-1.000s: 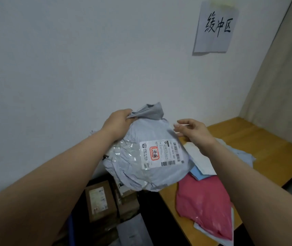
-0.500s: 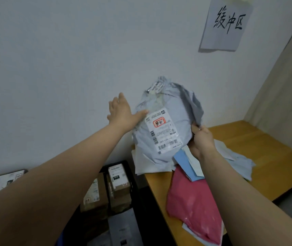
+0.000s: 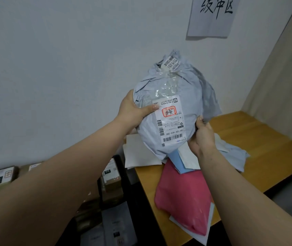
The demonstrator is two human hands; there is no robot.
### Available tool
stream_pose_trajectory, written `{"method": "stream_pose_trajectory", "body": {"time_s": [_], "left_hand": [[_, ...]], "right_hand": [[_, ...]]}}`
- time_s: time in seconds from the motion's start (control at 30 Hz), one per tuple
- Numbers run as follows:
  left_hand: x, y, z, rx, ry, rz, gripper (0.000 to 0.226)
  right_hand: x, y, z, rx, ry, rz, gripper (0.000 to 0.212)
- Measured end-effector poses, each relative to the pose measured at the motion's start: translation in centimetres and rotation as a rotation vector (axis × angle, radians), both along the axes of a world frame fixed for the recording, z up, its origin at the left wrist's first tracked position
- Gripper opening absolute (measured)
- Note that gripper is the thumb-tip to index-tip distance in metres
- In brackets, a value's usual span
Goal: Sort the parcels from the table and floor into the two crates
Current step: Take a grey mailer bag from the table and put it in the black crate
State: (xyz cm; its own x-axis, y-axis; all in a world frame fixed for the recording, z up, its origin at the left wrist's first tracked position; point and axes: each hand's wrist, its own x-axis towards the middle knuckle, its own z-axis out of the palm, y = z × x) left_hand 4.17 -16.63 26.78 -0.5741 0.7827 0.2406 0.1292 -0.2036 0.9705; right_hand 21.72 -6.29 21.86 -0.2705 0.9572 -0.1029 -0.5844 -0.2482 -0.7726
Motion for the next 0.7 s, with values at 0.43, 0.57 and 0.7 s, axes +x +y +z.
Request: {"method": "stream_pose_trajectory", "body": {"time_s": [0.43,0.57,0.7], "left_hand": [[1.8,0.4,-3.1,-0.378,0.234,0.310,0.111],[0.6,-1.7,-2.6,-0.350,0.990,0.248,0.122],[1.0,-1.8,-2.1,-0.522,1.347,-0.018,0.110]], "right_hand": [[0.8,-0.3,-0.7,0.190,-0.457,0.212,0.030],[1.6,0.6,-0.6,0.507,-0.925,0.456,0.020],[1.2,0.0,0.0,0.704,-0.985,0.730,0.021]]}}
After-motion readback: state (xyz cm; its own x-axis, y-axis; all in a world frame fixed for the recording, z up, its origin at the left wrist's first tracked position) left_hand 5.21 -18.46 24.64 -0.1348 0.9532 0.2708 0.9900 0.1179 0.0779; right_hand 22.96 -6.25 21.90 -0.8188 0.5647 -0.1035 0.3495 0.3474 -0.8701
